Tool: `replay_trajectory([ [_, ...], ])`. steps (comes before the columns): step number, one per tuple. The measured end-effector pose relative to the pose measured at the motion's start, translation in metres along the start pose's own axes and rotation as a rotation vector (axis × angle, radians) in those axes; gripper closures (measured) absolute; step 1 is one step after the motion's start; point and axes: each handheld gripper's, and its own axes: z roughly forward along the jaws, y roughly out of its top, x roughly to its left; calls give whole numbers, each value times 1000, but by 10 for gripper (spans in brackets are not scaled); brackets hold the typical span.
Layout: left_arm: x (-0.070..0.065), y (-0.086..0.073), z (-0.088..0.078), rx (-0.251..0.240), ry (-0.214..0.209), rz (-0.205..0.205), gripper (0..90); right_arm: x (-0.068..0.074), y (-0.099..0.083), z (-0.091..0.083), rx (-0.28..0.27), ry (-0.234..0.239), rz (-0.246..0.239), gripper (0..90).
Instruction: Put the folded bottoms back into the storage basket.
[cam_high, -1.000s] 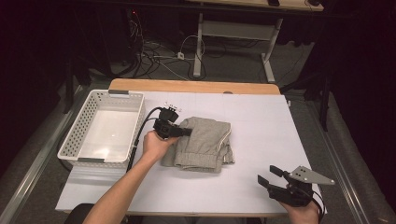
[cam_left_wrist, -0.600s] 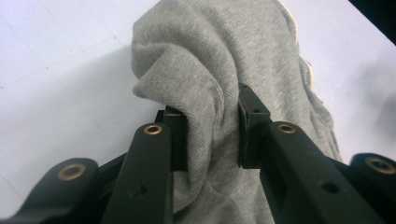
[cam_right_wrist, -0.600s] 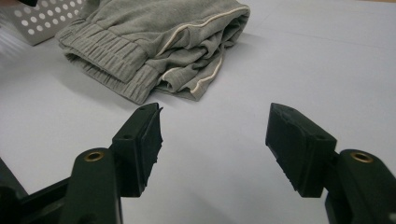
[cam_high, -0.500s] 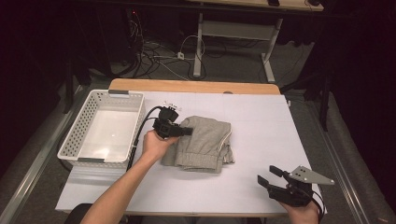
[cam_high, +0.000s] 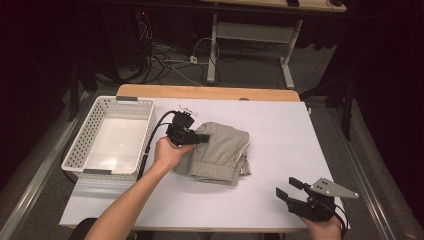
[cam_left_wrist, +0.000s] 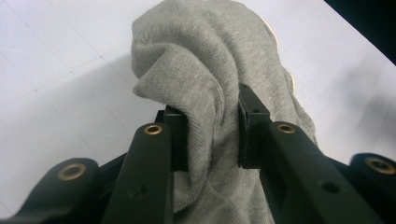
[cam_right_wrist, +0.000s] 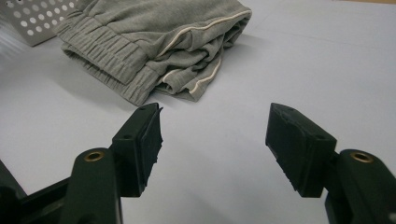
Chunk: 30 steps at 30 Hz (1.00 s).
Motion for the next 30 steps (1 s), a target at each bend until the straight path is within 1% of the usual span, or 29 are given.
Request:
replay_trajectory([
  [5, -2, 0, -3, -7, -11, -2, 698, 0, 0, 0, 2, 1, 0, 364],
  [18, -11, 4, -16, -35, -35, 29, 703, 1, 0, 0, 1, 1, -1, 364],
  [30, -14, 4, -31, -63, -39, 41, 705, 1, 0, 0, 2, -2, -1, 363],
])
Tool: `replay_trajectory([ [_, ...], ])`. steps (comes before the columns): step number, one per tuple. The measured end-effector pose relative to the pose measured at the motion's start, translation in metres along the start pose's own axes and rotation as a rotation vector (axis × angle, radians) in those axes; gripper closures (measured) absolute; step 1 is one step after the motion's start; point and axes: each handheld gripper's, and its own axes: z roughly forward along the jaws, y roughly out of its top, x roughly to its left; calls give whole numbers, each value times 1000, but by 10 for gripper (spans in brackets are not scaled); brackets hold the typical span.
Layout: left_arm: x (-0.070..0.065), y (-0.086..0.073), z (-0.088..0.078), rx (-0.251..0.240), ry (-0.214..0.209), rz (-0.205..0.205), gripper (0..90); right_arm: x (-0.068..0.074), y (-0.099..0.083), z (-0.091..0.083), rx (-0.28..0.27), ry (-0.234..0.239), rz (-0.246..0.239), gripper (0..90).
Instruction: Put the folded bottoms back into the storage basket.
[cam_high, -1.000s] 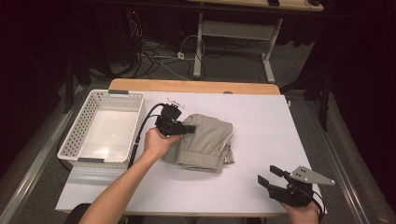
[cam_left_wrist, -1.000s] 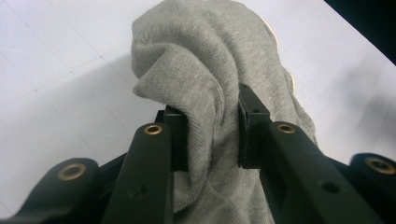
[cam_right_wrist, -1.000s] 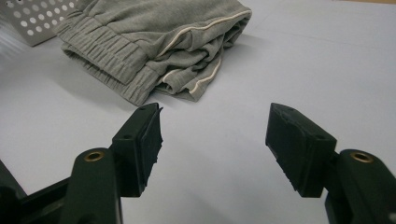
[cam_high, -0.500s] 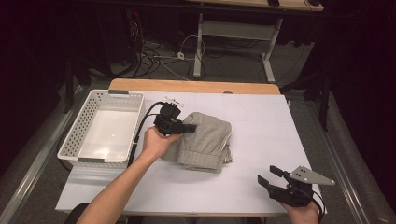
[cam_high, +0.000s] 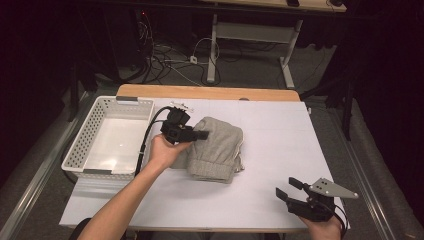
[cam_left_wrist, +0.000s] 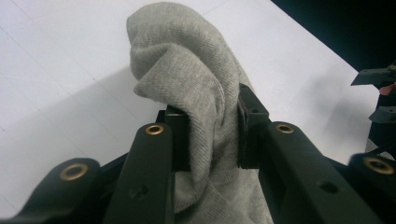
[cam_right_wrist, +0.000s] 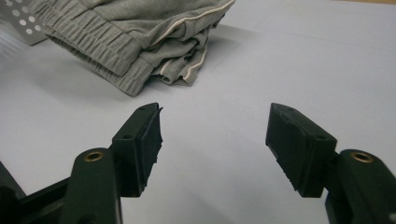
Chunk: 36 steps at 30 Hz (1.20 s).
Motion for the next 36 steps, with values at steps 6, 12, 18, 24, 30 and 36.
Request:
replay_trajectory([
  [6, -3, 2, -8, -13, 1, 11, 705, 0, 0, 1, 2, 1, -4, 361],
  [12, -5, 2, -15, -22, -1, 14, 705, 0, 0, 0, 2, 1, -1, 361],
  [18, -2, 2, -21, -32, -12, 3, 706, 0, 0, 1, 4, 3, -2, 362],
  [24, -4, 2, -30, -46, -7, 6, 705, 0, 0, 1, 6, 2, 1, 362],
  [30, -2, 0, -39, -57, -1, 1, 705, 0, 0, 2, 8, 8, -1, 363],
  [36, -1, -1, -46, -61, 5, -9, 706, 0, 0, 2, 11, 11, 0, 363],
])
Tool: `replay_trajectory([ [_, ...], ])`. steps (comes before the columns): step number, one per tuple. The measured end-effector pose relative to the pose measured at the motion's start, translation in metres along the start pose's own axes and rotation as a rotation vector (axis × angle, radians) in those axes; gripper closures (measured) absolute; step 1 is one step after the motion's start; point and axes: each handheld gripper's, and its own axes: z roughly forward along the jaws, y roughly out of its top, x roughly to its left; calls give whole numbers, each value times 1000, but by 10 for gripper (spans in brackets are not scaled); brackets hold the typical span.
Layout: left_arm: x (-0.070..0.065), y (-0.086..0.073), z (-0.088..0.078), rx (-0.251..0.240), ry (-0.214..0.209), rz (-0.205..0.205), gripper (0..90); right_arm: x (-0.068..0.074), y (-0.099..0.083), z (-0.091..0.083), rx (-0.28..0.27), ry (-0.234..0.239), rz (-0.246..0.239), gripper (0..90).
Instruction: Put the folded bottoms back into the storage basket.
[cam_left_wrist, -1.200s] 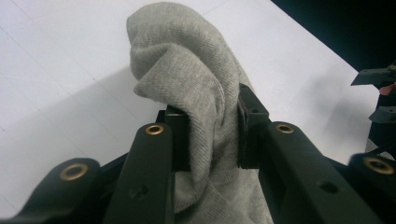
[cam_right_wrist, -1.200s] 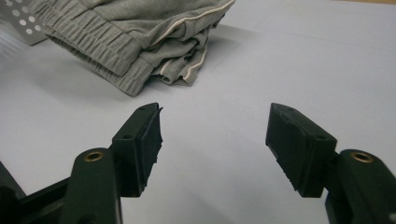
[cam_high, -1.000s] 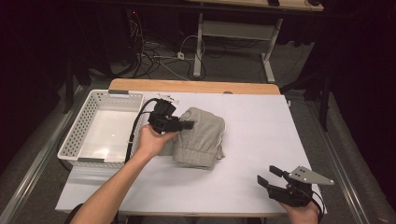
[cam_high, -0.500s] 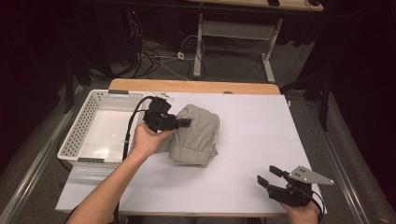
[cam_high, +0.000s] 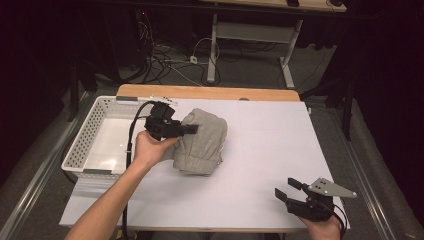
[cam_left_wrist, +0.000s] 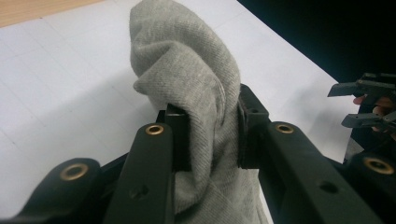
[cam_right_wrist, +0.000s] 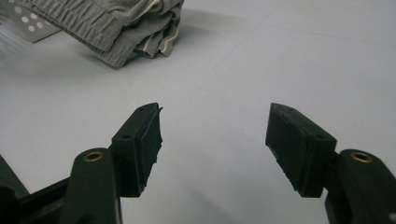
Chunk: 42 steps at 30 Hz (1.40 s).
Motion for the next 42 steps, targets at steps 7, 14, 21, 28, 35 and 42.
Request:
replay_trajectory([
  [7, 0, 0, -10, -12, 8, 1, 706, 1, 0, 0, 1, 1, -4, 363],
  [14, 2, 0, -25, -30, 24, 1, 706, 1, 0, 0, 1, 1, -2, 361],
  [21, 5, -1, -36, -52, 31, -11, 706, 1, 0, 0, 2, 0, -2, 361],
  [28, 7, -2, -44, -66, 36, -17, 706, 1, 0, 0, 2, 0, -1, 361],
  [35, 10, -4, -51, -74, 40, -28, 706, 1, 0, 0, 2, -1, 0, 361],
  [42, 12, -5, -57, -88, 41, -36, 706, 0, 0, 0, 2, -1, 1, 361],
])
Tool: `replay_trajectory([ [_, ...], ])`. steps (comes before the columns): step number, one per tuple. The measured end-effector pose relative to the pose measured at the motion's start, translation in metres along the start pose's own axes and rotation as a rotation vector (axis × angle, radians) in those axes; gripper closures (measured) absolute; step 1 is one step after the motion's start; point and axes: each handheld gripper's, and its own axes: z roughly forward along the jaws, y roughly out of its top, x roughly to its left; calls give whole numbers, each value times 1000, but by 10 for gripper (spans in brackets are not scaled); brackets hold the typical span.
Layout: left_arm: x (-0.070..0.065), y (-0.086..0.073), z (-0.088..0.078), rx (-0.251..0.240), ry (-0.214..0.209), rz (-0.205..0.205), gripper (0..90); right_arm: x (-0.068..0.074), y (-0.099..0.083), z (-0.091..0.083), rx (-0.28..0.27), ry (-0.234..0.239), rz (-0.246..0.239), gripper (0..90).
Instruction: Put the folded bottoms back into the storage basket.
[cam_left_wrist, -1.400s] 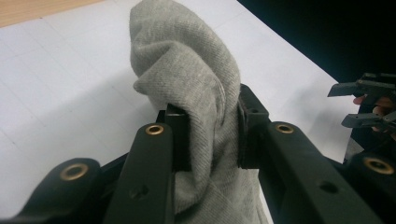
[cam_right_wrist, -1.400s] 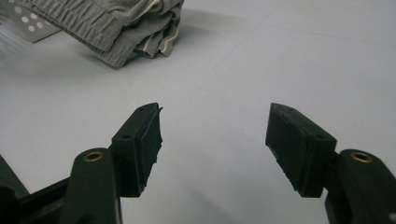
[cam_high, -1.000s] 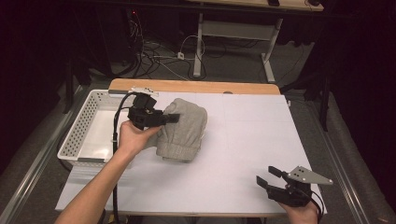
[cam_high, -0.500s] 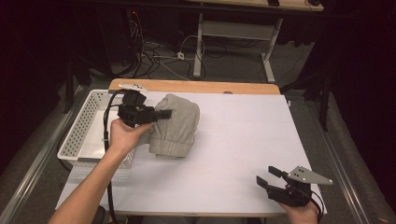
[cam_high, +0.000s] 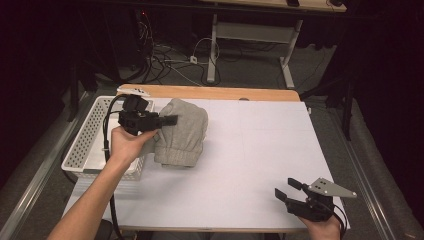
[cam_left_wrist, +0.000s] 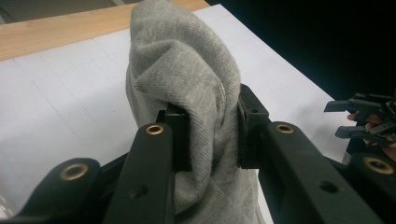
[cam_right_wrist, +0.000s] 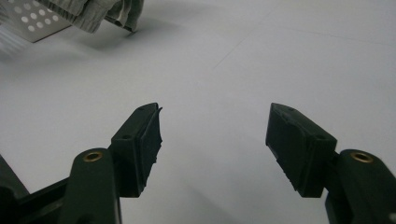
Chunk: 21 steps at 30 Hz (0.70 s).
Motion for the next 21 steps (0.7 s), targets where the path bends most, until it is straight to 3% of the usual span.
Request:
replay_trajectory([
  [21, 11, 0, -32, -49, 24, -24, 706, 0, 0, 1, 3, -1, -2, 361],
])
